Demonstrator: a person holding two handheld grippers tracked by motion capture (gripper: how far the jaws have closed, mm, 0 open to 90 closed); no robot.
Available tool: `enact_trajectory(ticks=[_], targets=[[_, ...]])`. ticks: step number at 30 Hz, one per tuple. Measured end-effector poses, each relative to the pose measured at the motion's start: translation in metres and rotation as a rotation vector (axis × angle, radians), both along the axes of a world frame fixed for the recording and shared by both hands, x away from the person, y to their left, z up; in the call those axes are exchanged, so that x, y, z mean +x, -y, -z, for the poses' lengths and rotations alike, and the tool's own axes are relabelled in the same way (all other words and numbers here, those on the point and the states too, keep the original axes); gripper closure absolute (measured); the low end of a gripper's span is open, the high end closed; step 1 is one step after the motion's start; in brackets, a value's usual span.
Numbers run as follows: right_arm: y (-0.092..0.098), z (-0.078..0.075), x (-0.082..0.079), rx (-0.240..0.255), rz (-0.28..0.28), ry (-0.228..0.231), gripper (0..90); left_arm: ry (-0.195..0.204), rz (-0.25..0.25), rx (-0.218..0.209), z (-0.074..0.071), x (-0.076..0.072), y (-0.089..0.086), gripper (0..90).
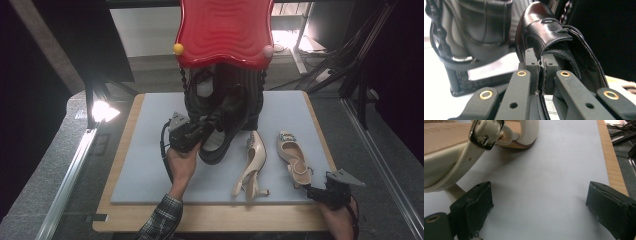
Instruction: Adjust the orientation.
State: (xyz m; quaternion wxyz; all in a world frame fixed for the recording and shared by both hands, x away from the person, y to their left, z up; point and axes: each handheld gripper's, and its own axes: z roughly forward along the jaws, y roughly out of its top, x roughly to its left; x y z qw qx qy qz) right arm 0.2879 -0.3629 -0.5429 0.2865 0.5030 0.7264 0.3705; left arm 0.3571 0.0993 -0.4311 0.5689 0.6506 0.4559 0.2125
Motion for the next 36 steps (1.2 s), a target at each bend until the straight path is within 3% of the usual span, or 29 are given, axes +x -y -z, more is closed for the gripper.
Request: enact_trajectory(ticks=[10, 15, 20, 24, 29, 32, 36], targets=[[0.0, 0.0, 0.0, 0.0, -0.001, -0.001, 6.7, 0.011, -0.122, -0.074, -0.002, 0.029, 0.034, 86.1], [0.0, 0.0, 0.0, 0.002, 0.0, -0.002, 6.7, 0.021, -0.182, -0.084, -0.009, 0.044, 0.053, 86.1], [0.0, 0.0, 0.0, 0.003, 0.0, -0.002, 6.7, 0.009, -0.276, -0.112, -0.017, 0.06, 0.069, 85.9], [0.0, 0.0, 0.0, 0.003, -0.001, -0.003, 6.7, -0.007, -0.302, -0.14, -0.018, 0.071, 0.075, 85.7], [0.001, 0.0, 0.0, 0.003, -0.003, -0.001, 6.7, -0.02, -0.355, -0.142, -0.019, 0.082, 0.083, 85.1], [0.001, 0.0, 0.0, 0.004, -0.004, -0.001, 6.7, -0.021, -0.36, -0.147, -0.018, 0.087, 0.084, 82.5], [0.001, 0.0, 0.0, 0.003, -0.005, 0.0, 6.6, -0.007, -0.314, -0.133, -0.017, 0.087, 0.079, 73.7]])
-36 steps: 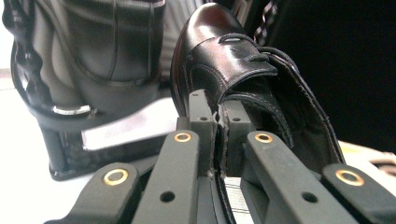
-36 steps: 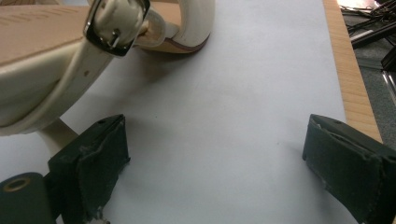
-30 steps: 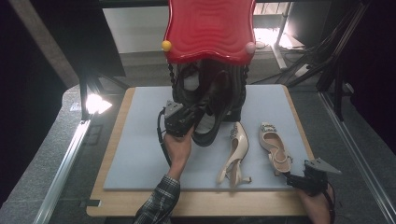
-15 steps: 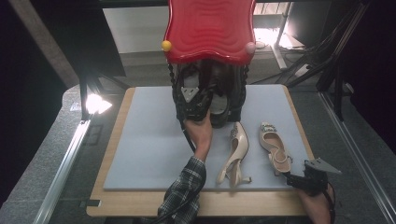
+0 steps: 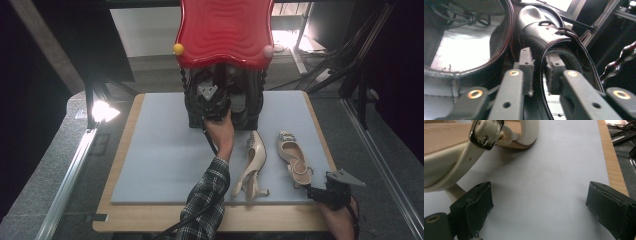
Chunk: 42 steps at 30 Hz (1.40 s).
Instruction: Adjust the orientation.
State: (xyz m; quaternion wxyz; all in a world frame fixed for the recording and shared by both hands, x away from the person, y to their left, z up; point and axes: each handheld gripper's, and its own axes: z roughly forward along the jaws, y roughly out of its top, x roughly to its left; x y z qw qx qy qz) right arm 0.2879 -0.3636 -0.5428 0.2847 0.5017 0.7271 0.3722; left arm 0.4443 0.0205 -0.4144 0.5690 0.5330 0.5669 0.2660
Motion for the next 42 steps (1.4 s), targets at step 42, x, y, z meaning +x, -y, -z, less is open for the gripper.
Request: enact_trajectory(ticks=[42], targets=[[0.0, 0.0, 0.0, -0.003, 0.002, -0.001, 6.6, -0.017, 0.418, 0.18, 0.08, -0.062, -0.007, 90.0]])
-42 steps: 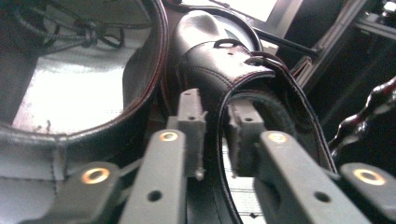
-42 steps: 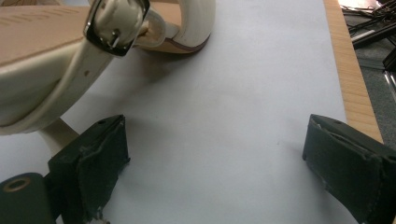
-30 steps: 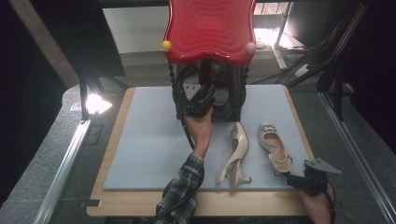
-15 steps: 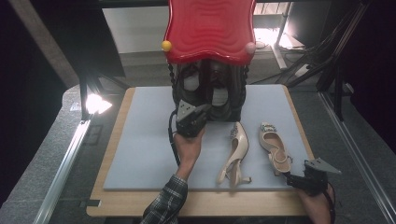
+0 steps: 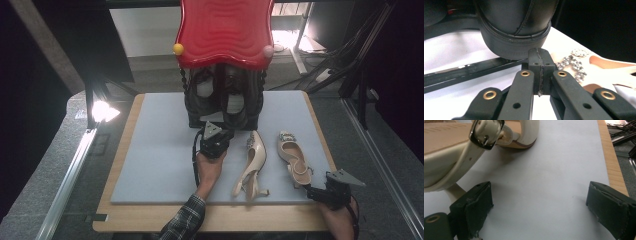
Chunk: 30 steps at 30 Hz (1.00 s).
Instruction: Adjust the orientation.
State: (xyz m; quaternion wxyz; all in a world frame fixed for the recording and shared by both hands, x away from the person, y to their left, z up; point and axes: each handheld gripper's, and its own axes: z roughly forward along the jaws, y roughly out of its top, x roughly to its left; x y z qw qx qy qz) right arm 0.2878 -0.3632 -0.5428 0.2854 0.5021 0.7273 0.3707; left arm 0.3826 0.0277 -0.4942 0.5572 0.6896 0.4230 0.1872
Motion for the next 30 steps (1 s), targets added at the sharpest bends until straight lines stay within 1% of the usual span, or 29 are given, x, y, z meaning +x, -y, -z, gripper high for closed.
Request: enact_trajectory(ticks=[1, 3, 5, 6, 11, 15, 16, 21, 28, 30], targets=[[0.0, 0.0, 0.0, 0.0, 0.0, 0.0, 6.6, 0.008, -0.008, -0.003, 0.0, 0.001, 0.0, 90.0], [0.0, 0.0, 0.0, 0.0, 0.0, 0.0, 6.6, 0.027, 0.004, -0.001, -0.001, 0.003, 0.0, 90.0], [0.0, 0.0, 0.0, 0.0, 0.0, 0.0, 6.6, 0.047, -0.001, 0.036, -0.004, 0.002, 0.003, 90.0], [0.0, 0.0, 0.0, 0.001, 0.0, -0.001, 6.6, 0.049, -0.001, 0.035, -0.004, 0.002, 0.003, 90.0], [0.0, 0.0, 0.0, 0.0, 0.0, 0.0, 6.6, 0.048, -0.019, 0.037, -0.009, 0.011, 0.003, 90.0], [0.0, 0.0, 0.0, 0.001, 0.0, -0.001, 6.6, 0.048, -0.033, 0.042, -0.013, 0.022, 0.003, 90.0], [0.0, 0.0, 0.0, 0.001, 0.0, -0.001, 6.6, 0.047, -0.039, 0.049, -0.015, 0.025, 0.002, 90.0], [0.0, 0.0, 0.0, 0.001, 0.0, -0.001, 6.6, 0.038, -0.058, 0.043, -0.021, 0.04, 0.003, 90.0], [0.0, 0.0, 0.0, 0.0, 0.0, 0.0, 6.6, 0.032, -0.058, 0.047, -0.026, 0.055, 0.01, 90.0], [0.0, 0.0, 0.0, 0.001, 0.0, 0.0, 6.6, 0.03, -0.057, 0.042, -0.026, 0.056, 0.011, 90.0]])
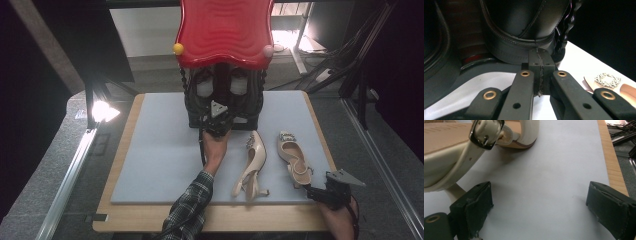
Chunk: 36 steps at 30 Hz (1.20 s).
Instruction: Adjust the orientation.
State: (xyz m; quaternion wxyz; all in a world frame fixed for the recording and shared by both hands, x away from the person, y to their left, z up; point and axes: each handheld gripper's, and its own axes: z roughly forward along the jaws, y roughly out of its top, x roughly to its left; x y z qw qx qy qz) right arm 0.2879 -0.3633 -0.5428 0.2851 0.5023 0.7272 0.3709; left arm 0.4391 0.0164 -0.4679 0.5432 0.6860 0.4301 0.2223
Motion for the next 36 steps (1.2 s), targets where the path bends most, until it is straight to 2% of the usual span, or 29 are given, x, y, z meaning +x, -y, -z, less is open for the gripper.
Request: enact_trajectory(ticks=[2, 5, 10, 16, 20, 25, 29, 33, 36], targets=[[0.0, 0.0, 0.0, 0.0, 0.0, 0.0, 6.6, 0.005, 0.004, -0.004, 0.001, -0.002, -0.001, 89.9], [0.0, 0.0, 0.0, 0.001, 0.0, 0.001, 6.6, 0.005, 0.012, -0.032, 0.002, -0.007, -0.005, 89.7], [0.0, 0.0, 0.0, 0.0, 0.0, 0.0, 6.6, 0.007, 0.035, -0.02, 0.0, -0.017, -0.011, 87.1], [0.0, 0.0, 0.0, -0.001, 0.0, 0.0, 6.6, 0.003, 0.045, -0.001, -0.002, -0.026, -0.019, 74.4], [0.0, 0.0, 0.0, -0.001, 0.0, 0.0, 6.6, -0.016, 0.054, 0.01, -0.002, -0.033, -0.026, 64.3], [0.0, 0.0, 0.0, -0.001, 0.0, 0.001, 6.6, -0.041, 0.046, 0.056, 0.0, -0.045, -0.035, 50.2], [0.0, 0.0, 0.0, 0.0, 0.0, 0.0, 6.7, -0.067, 0.042, 0.069, 0.003, -0.054, -0.044, 38.3], [0.0, 0.0, 0.0, 0.001, 0.0, 0.001, 6.7, -0.087, 0.036, 0.067, 0.007, -0.064, -0.057, 31.5], [0.0, 0.0, 0.0, 0.001, 0.0, 0.001, 6.7, -0.108, 0.03, 0.1, 0.011, -0.074, -0.066, 25.9]])
